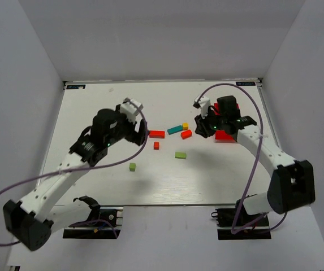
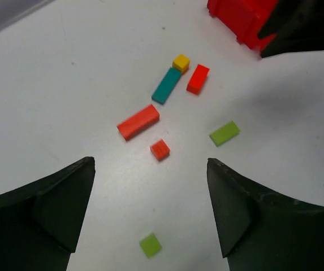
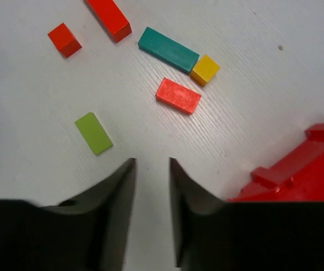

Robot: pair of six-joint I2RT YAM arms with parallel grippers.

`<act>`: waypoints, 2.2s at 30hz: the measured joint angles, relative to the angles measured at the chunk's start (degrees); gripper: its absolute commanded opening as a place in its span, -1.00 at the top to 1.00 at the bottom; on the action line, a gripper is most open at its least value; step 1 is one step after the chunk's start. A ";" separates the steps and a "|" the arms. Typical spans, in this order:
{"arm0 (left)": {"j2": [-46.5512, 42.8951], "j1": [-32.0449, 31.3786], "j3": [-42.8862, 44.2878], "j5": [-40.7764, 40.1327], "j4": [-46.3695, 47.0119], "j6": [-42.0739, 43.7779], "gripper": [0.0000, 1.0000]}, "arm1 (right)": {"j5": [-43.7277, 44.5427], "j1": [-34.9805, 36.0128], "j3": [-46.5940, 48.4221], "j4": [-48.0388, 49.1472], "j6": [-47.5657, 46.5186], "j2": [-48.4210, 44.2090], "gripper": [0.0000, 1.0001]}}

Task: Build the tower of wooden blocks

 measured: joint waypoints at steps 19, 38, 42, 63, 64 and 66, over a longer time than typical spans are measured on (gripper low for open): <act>-22.86 -0.61 -13.64 0.04 1.84 -8.48 -0.98 | -3.10 4.61 21.05 -9.11 -40.52 26.34 -0.21; -21.84 -0.61 -14.08 1.31 0.55 -8.66 -0.98 | -11.72 7.28 30.58 -10.71 -42.77 36.06 -0.16; -21.84 -0.61 -14.08 1.31 0.55 -8.63 -0.98 | -12.66 9.07 33.88 -9.60 -39.26 39.60 -0.26; -21.84 -0.59 -14.08 1.31 0.55 -8.66 -0.98 | -5.14 10.29 35.82 -9.22 -35.08 47.84 -0.32; -21.84 -0.59 -14.08 1.31 0.55 -8.66 -0.98 | -4.72 10.27 35.98 -9.31 -35.06 48.26 -0.32; -21.84 -0.59 -14.08 1.31 0.55 -8.66 -0.98 | -3.85 10.23 36.52 -9.42 -34.99 49.09 -0.32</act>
